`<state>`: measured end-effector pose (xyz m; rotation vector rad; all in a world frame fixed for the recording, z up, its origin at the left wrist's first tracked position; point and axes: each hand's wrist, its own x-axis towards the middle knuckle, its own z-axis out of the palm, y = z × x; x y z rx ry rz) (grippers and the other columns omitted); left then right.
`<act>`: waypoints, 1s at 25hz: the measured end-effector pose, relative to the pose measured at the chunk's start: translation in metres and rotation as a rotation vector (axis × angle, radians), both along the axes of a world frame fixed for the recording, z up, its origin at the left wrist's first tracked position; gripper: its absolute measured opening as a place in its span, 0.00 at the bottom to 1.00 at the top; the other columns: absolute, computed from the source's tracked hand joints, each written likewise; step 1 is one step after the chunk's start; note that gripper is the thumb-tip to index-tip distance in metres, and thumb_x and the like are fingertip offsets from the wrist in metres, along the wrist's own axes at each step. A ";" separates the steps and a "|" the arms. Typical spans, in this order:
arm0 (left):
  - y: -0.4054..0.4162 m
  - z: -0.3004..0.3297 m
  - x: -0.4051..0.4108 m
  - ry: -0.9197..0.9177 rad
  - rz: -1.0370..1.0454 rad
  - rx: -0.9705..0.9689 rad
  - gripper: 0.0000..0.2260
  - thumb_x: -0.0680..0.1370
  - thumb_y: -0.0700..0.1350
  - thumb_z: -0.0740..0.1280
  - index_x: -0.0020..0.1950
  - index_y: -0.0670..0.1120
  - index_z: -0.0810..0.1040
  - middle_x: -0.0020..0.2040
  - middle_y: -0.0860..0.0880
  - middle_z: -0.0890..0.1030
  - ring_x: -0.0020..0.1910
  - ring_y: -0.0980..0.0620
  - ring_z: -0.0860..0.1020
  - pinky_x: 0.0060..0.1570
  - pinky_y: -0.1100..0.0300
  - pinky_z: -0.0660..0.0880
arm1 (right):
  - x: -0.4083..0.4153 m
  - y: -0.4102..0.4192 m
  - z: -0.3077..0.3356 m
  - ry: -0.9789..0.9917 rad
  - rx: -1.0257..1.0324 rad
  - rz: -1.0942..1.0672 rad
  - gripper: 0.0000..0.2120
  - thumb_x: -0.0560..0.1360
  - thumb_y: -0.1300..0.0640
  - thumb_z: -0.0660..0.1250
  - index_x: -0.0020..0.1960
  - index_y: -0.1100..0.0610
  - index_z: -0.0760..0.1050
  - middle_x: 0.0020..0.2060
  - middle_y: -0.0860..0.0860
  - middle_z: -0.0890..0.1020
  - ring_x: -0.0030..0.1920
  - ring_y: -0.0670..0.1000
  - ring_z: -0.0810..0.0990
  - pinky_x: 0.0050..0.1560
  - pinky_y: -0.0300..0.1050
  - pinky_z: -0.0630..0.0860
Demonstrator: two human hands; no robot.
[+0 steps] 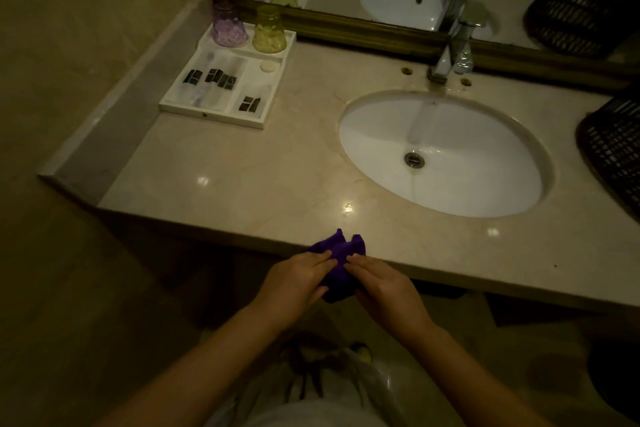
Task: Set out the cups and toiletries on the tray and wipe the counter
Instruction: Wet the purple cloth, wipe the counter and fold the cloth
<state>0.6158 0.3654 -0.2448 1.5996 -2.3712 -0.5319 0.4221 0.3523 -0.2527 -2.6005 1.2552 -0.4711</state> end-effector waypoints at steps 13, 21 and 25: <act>-0.042 0.087 -0.055 0.135 -0.200 0.183 0.19 0.69 0.47 0.71 0.60 0.51 0.77 0.56 0.50 0.81 0.52 0.54 0.77 0.52 0.55 0.76 | -0.065 0.011 0.075 -0.193 0.311 -0.315 0.17 0.68 0.57 0.71 0.57 0.52 0.77 0.51 0.49 0.82 0.49 0.43 0.77 0.49 0.33 0.72; -0.067 0.154 -0.156 0.144 -0.343 -0.015 0.20 0.69 0.46 0.72 0.60 0.51 0.77 0.53 0.51 0.82 0.47 0.56 0.77 0.47 0.61 0.76 | -0.156 0.010 0.151 -0.210 0.152 -0.449 0.17 0.68 0.59 0.72 0.56 0.54 0.78 0.49 0.51 0.82 0.47 0.46 0.78 0.49 0.38 0.76; -0.059 0.171 -0.217 0.129 -0.400 -0.073 0.19 0.70 0.46 0.72 0.60 0.50 0.76 0.51 0.49 0.82 0.48 0.55 0.77 0.48 0.57 0.77 | -0.212 0.026 0.175 -0.177 0.127 -0.488 0.16 0.68 0.60 0.71 0.56 0.55 0.78 0.49 0.54 0.82 0.48 0.50 0.79 0.50 0.46 0.78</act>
